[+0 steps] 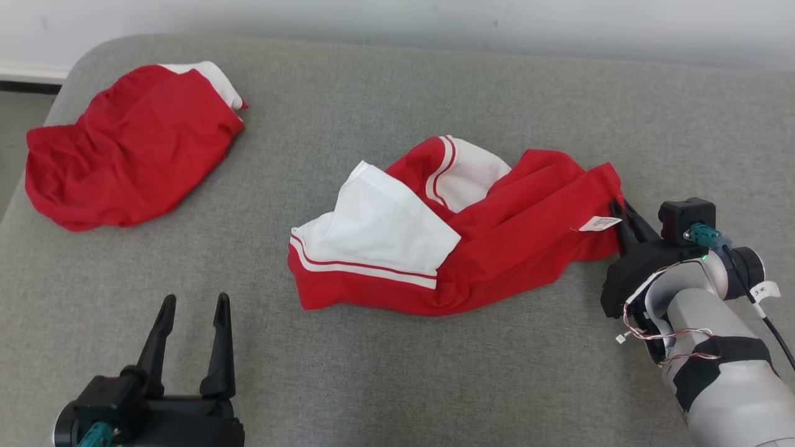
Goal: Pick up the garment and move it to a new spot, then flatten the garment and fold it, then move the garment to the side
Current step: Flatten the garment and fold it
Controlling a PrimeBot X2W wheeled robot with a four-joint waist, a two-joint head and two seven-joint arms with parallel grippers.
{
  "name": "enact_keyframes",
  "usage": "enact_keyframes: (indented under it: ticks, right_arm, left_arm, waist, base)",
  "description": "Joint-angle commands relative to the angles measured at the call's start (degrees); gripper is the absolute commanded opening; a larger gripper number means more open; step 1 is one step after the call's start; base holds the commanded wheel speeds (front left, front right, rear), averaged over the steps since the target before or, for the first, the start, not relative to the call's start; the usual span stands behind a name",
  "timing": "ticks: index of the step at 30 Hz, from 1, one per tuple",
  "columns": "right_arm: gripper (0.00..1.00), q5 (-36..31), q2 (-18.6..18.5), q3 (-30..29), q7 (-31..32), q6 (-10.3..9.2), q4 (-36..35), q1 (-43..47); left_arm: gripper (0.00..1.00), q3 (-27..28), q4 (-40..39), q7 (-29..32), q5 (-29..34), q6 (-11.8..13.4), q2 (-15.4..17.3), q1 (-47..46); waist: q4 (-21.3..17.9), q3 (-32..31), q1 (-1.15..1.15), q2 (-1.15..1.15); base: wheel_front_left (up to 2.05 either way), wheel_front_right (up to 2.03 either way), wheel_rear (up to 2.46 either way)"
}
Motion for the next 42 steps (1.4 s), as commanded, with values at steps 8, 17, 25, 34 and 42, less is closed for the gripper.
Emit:
enact_keyframes:
  ticks: [8,17,25,34,42]
  right_arm:
    - [0.0,1.2,-0.9,1.0,-3.1,-0.15,-9.4,7.1]
    - [0.0,1.8,-1.1,-3.9,-3.0,-0.15,-30.4,27.8]
    - [0.74,0.8,2.9,-8.2,-3.0,-0.15,-38.1,40.0]
    - [1.0,-0.9,6.5,-10.8,-3.0,-0.15,-46.3,42.7]
    - [1.0,-2.2,8.4,-9.1,-3.0,-0.15,-50.5,44.2]
  left_arm:
    - [1.0,1.4,0.2,0.0,0.4,0.2,-0.1,4.2]
    - [1.0,2.3,-0.3,0.0,0.4,0.3,-0.1,7.3]
    - [1.0,2.2,-0.2,0.0,-0.1,0.5,0.0,8.6]
    - [1.0,2.8,-0.7,0.0,0.1,0.6,0.0,9.5]
    - [1.0,3.3,-0.4,0.0,1.1,0.4,0.2,8.0]
  waist:
    - [-4.7,-6.0,-0.01,-0.01]
    - [-8.4,-9.2,-0.01,-0.01]
    - [-9.7,-10.2,-0.01,-0.01]
    - [-10.7,-11.7,-0.01,-0.01]
    - [-11.0,-11.6,-0.01,-0.01]
  base:
    - [0.0,0.0,0.0]
    - [0.0,0.0,0.0]
    - [0.0,0.0,0.0]
    - [0.0,0.0,0.0]
    - [0.0,0.0,0.0]
